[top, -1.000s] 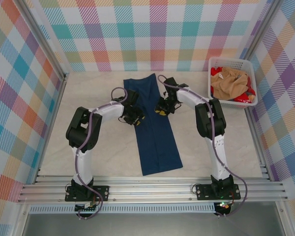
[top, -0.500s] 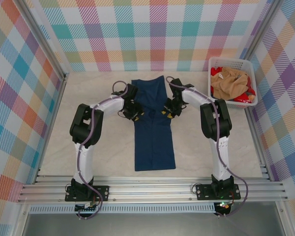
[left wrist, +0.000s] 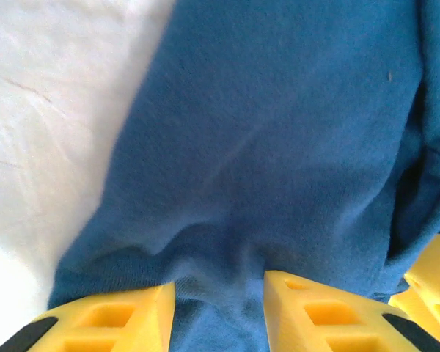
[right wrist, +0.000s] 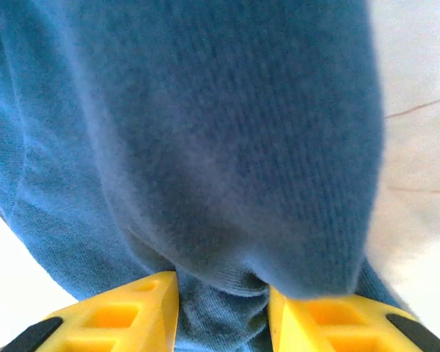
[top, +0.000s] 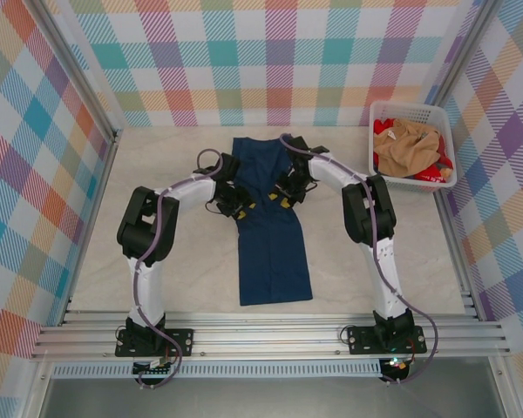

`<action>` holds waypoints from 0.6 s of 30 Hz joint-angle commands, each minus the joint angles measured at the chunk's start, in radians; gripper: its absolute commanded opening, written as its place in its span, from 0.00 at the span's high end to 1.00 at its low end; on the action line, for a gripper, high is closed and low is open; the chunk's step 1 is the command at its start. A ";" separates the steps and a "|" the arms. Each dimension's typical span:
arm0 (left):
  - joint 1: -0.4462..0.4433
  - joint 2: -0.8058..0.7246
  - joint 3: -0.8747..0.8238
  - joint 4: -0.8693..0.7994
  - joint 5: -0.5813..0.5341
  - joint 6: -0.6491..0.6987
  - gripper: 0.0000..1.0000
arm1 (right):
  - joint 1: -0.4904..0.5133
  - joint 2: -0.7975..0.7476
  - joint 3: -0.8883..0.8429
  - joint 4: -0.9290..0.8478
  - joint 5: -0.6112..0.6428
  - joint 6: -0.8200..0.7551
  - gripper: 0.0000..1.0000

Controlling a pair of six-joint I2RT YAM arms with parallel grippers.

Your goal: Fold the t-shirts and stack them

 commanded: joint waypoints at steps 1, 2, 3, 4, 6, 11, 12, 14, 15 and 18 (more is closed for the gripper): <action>-0.024 0.020 0.044 -0.126 0.000 0.036 0.63 | 0.005 0.019 0.044 -0.084 0.020 0.004 0.65; -0.025 0.003 0.054 -0.168 -0.026 0.039 0.63 | 0.004 -0.005 0.034 -0.089 0.045 -0.002 0.65; -0.025 -0.024 0.067 -0.214 -0.067 0.045 0.62 | 0.001 -0.046 0.009 -0.081 0.068 0.002 0.65; -0.025 -0.053 0.071 -0.235 -0.093 0.044 0.61 | -0.001 -0.094 -0.025 -0.059 0.085 0.008 0.64; -0.023 -0.122 0.083 -0.250 -0.152 0.040 0.59 | -0.005 -0.179 -0.087 -0.003 0.125 0.006 0.63; 0.029 -0.094 0.167 -0.182 -0.164 0.005 0.60 | -0.028 -0.213 -0.095 0.113 0.148 -0.030 0.64; 0.038 -0.059 0.186 -0.149 -0.163 0.003 0.62 | -0.033 -0.189 -0.077 0.142 0.136 -0.039 0.65; 0.053 0.007 0.217 -0.061 -0.156 -0.003 0.63 | -0.047 -0.126 -0.020 0.180 0.096 -0.048 0.67; 0.061 0.045 0.244 -0.033 -0.152 -0.009 0.64 | -0.053 -0.085 0.025 0.184 0.081 -0.054 0.68; 0.081 0.159 0.375 -0.029 -0.167 0.016 0.65 | -0.065 0.033 0.163 0.176 0.038 -0.063 0.70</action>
